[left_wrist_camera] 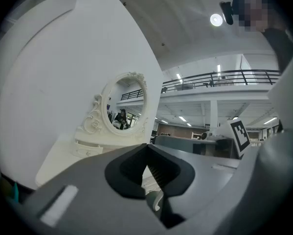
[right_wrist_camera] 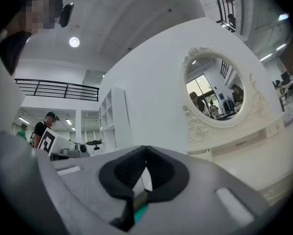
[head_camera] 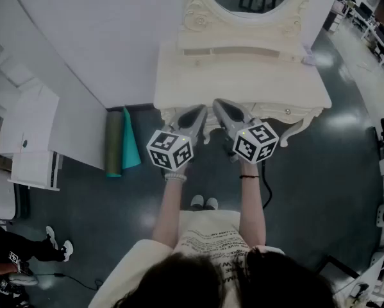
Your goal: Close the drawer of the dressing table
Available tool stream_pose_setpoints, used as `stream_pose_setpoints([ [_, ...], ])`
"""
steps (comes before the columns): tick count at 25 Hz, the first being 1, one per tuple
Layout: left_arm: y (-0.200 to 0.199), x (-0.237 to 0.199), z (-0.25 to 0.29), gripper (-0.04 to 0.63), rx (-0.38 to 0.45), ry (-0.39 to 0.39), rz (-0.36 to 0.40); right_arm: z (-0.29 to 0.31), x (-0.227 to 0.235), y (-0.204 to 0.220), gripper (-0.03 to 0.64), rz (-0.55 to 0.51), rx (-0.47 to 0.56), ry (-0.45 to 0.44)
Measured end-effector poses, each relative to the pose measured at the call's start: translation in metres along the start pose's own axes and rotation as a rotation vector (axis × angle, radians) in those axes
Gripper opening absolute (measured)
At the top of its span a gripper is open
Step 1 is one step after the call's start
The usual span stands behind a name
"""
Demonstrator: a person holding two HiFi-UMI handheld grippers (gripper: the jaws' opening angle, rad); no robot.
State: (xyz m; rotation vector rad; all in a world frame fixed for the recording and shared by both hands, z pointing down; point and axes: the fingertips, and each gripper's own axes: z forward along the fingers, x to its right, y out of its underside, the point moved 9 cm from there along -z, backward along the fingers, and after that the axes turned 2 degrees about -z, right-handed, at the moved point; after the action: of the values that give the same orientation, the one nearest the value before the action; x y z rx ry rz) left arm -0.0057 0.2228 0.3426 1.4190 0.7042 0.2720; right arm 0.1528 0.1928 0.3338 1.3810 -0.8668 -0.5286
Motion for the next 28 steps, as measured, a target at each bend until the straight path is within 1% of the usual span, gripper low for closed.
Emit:
stream_pose_setpoints([
  [7, 0.003, -0.004, 0.002, 0.005, -0.004, -0.010, -0.006, 0.004, 0.003, 0.003, 0.003, 0.003, -0.005, -0.003],
  [16, 0.005, 0.001, 0.006, 0.005, -0.003, -0.027, -0.004, -0.001, 0.013, 0.002, 0.003, 0.021, -0.004, -0.008],
  [23, 0.019, 0.008, -0.004, 0.005, -0.009, -0.081, -0.029, -0.004, 0.010, 0.014, 0.003, 0.041, -0.029, -0.033],
  [28, 0.023, 0.007, -0.007, 0.005, -0.019, -0.107, -0.032, -0.004, 0.013, 0.020, 0.003, 0.059, -0.035, -0.041],
])
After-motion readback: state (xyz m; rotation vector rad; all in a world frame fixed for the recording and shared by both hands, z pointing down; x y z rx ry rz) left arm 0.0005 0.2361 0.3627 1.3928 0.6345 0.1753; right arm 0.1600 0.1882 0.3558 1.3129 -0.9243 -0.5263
